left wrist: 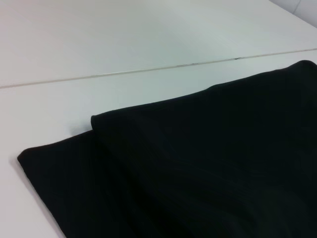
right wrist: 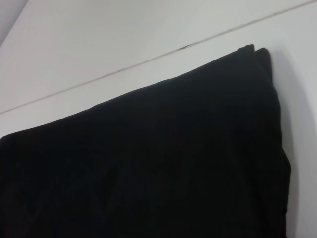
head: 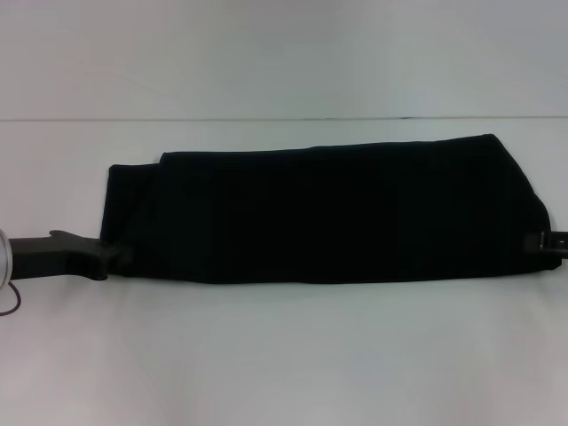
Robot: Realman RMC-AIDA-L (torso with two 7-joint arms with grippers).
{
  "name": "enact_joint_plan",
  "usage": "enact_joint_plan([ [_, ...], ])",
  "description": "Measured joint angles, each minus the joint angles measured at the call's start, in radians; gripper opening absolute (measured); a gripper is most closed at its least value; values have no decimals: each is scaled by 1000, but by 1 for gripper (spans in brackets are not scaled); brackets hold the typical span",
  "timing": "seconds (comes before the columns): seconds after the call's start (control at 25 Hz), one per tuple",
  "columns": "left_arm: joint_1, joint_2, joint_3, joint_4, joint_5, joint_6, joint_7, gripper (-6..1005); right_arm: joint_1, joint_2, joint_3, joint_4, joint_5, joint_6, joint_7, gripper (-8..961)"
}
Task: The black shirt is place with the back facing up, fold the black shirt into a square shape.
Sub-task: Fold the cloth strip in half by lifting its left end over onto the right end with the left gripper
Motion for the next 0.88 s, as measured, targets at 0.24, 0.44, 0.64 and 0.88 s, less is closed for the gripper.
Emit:
enact_joint_plan([
  [0.24,0,0,0,0,0,0,0,6,-3,2,-2,1,0,19,-3,675],
  [0.44,0,0,-1,0,0,0,0,7,-7,8,-2,-3,0,20,-7,457],
  [0.64,0,0,0,-3,0,-10,0,8,-7,9,-2,-3,0,22,-10,288],
  [0.88,-3,0,0,-14,0,-13,0,9,-11,9,5,-1,2,30,-23,159],
])
